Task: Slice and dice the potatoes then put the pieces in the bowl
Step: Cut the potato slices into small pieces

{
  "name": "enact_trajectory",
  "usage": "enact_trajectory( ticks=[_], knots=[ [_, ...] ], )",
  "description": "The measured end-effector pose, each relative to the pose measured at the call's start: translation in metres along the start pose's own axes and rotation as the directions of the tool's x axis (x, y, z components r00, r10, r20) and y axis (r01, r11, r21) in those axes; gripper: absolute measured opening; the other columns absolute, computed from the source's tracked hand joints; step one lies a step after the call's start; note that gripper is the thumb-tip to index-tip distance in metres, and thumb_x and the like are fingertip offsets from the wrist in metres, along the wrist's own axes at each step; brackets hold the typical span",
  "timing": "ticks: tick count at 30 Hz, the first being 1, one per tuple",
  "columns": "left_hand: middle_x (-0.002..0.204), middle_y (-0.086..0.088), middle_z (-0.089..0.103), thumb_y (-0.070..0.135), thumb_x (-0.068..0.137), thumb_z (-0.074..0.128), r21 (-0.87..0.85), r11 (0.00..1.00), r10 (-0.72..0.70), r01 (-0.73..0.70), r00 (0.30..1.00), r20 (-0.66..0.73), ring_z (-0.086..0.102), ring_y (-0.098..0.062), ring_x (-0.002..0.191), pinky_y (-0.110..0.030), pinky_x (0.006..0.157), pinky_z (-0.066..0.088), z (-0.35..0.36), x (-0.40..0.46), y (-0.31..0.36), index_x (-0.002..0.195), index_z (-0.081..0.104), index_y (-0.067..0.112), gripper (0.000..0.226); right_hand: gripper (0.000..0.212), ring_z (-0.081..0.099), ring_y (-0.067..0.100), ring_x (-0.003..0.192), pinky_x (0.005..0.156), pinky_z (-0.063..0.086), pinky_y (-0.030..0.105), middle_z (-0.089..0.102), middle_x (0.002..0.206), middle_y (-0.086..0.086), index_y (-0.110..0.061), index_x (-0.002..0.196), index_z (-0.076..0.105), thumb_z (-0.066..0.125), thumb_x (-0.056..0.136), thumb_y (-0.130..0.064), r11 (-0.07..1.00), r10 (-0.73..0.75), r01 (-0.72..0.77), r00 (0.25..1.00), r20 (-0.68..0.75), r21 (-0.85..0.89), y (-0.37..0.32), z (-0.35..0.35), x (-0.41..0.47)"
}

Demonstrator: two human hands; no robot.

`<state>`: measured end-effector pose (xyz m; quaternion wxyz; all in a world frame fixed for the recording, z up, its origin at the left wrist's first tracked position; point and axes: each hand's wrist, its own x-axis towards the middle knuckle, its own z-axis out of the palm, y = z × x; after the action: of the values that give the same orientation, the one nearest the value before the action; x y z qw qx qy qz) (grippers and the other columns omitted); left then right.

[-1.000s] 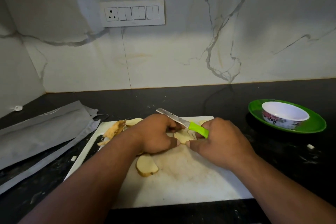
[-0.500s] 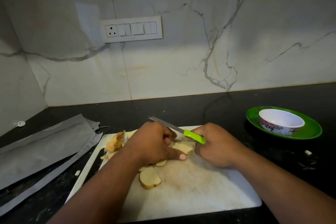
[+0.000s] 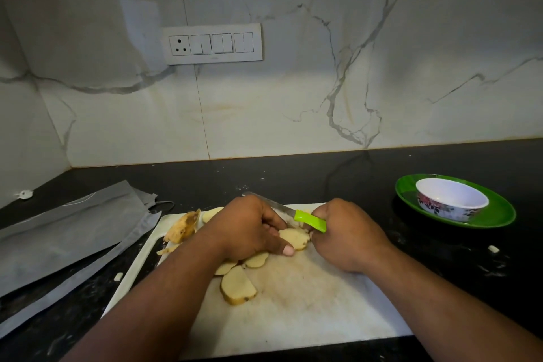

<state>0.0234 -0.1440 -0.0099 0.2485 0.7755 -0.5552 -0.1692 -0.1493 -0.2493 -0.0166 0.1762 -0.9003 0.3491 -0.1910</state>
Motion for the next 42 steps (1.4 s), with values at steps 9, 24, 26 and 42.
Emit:
enact_trajectory(
  ticks=[9,24,26,42],
  knots=[
    [0.115,0.02,0.059,0.064,0.07,0.086,0.158,0.981,0.125,-0.112,0.989,-0.076,0.059,-0.001,0.107,-0.028,0.096,0.053,-0.001,-0.009,0.002,0.142,0.061,0.039,0.08,0.02,0.066,0.002,0.074,0.066,0.057,0.032,0.071,0.082,-0.016,-0.04,0.101,0.069,0.064,0.082,-0.04,0.984,-0.051,0.07,0.992,-0.117,0.163,-0.005,-0.023,-0.029],
    [0.122,0.015,0.072,0.049,0.083,0.084,0.128,0.991,0.046,-0.031,0.993,-0.109,0.064,-0.002,0.099,-0.026,0.094,0.056,0.009,-0.012,0.018,0.124,0.076,0.029,0.047,0.057,0.054,0.008,0.119,0.097,0.044,0.022,0.057,0.128,-0.011,-0.04,0.152,0.031,0.043,0.098,-0.03,0.984,0.008,-0.017,0.999,-0.05,-0.178,-0.042,-0.032,-0.099],
    [0.12,0.016,0.073,0.048,0.081,0.085,0.113,0.994,0.018,-0.004,0.992,-0.124,0.064,-0.001,0.095,-0.028,0.094,0.057,0.011,-0.012,0.02,0.121,0.077,0.029,0.045,0.058,0.054,0.01,0.119,0.096,0.044,0.023,0.056,0.129,-0.012,-0.037,0.153,0.029,0.043,0.098,-0.03,0.979,0.012,-0.017,1.0,-0.028,-0.203,-0.045,-0.028,-0.096],
    [0.108,0.017,0.076,0.049,0.072,0.091,0.033,0.996,-0.072,0.077,0.988,-0.133,0.067,-0.001,0.094,-0.034,0.095,0.059,0.012,-0.008,0.02,0.103,0.081,0.031,0.037,0.059,0.047,0.004,0.129,0.102,0.036,0.018,0.049,0.137,-0.013,-0.054,0.149,0.015,0.04,0.098,-0.038,0.97,0.112,-0.096,0.992,0.058,-0.224,-0.045,-0.039,-0.143]
  ],
)
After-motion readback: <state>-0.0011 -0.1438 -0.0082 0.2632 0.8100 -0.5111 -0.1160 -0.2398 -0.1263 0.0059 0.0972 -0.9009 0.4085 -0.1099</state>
